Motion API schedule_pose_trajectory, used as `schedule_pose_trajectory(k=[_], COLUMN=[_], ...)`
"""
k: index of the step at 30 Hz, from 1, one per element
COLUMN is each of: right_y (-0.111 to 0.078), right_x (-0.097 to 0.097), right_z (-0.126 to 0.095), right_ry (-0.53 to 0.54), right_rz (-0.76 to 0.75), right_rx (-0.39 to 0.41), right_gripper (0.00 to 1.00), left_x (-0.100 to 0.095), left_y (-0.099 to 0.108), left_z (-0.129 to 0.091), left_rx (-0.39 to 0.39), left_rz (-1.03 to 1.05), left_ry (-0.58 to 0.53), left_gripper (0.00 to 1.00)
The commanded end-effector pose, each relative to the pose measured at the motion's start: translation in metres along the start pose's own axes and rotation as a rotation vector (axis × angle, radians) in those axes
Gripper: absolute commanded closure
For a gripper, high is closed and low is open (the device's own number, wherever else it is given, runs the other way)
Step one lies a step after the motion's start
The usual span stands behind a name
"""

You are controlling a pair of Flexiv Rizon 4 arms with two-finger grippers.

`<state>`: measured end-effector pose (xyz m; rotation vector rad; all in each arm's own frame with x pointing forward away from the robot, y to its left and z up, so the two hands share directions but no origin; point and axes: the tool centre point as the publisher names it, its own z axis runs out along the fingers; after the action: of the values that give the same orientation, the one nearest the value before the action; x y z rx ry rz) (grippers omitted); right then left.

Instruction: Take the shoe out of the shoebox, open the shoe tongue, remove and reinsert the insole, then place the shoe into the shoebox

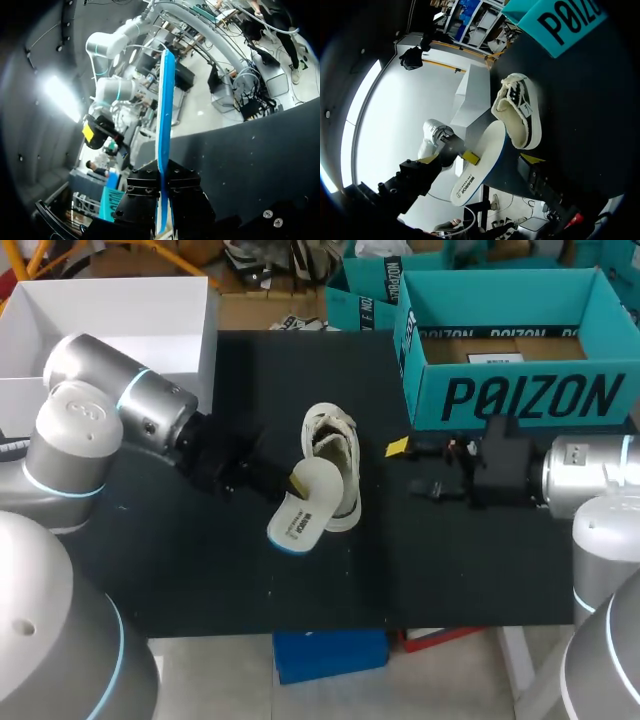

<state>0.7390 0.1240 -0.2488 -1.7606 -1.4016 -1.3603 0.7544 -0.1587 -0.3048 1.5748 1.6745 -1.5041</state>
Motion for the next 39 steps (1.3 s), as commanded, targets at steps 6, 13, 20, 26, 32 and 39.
schedule_pose_trajectory(k=[6,13,20,26,32,39], right_y=[-0.005,-0.005,-0.005,-0.005,-0.005,-0.005], right_x=[0.002,0.002,0.002,0.002,0.002,0.002], right_z=[-0.005,-0.005,-0.005,-0.005,-0.005,-0.005], right_ry=[-0.010,-0.010,-0.010,-0.010,-0.010,-0.010], right_rz=[0.018,0.018,0.018,0.018,0.018,0.018], right_rx=[-0.023,-0.023,-0.023,-0.023,-0.023,-0.023], right_gripper=[0.00,0.00,0.00,0.00,0.00,0.00], left_x=[0.005,0.008,0.008,0.011,0.013,0.016], left_y=[0.011,0.018,0.030,0.042,0.052,0.065], left_z=[0.005,0.010,0.015,0.018,0.020,0.021], left_rx=[0.053,0.077,0.096,0.093,0.081,0.075], left_rz=[-0.019,-0.034,-0.043,-0.052,-0.058,-0.064], left_ry=[0.031,0.065,0.100,0.135,0.171,0.186], left_gripper=[1.00,1.00,1.00,1.00,1.00,1.00])
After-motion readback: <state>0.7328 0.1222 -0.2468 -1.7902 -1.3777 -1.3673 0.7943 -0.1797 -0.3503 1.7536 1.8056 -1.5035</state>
